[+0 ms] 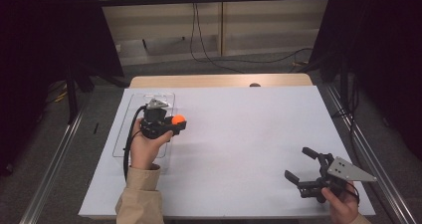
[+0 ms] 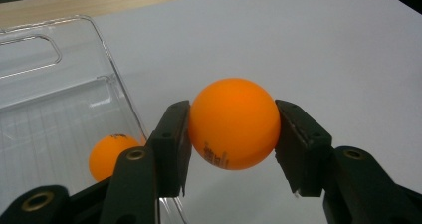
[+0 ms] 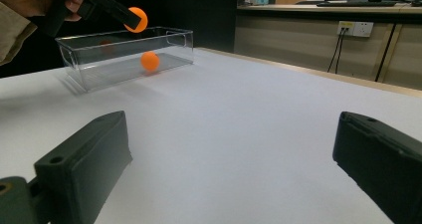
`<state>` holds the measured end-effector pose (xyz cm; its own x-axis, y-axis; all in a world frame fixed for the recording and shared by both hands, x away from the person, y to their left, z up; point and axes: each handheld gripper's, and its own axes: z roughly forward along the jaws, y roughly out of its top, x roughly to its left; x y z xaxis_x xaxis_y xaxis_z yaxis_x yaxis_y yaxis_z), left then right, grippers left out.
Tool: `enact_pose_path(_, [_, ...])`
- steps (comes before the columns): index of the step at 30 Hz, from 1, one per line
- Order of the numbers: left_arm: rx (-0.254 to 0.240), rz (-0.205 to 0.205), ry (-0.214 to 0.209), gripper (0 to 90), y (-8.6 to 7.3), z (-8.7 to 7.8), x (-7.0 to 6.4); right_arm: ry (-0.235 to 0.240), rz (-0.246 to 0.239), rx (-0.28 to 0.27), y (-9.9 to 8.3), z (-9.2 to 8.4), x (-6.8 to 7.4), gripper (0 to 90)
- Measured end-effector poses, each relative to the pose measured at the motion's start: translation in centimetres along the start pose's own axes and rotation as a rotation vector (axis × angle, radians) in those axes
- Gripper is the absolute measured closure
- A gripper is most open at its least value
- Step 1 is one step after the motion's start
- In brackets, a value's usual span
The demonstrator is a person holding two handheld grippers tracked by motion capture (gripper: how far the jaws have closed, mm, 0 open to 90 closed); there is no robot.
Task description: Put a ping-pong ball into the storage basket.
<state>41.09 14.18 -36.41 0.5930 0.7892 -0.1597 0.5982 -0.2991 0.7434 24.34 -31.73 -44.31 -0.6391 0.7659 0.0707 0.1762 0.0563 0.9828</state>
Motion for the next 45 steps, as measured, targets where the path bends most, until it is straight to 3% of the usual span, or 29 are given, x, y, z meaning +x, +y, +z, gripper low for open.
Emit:
enact_pose_path(26, [-0.050, -0.066, 0.093, 50.8, -1.4, -2.2, 2.7, 0.004, -0.006, 0.001, 0.1, 0.3, 0.0, 1.1])
enact_pose_path(36, [-0.053, -0.080, 0.164, 50.7, -2.2, -2.9, 4.2, 0.003, 0.001, 0.005, -0.1, 0.3, 0.0, 1.1])
enact_pose_path(45, [-0.075, -0.101, 0.198, 48.4, -2.9, -3.5, 4.7, -0.001, 0.002, 0.002, 0.0, 0.0, 0.0, 1.1])
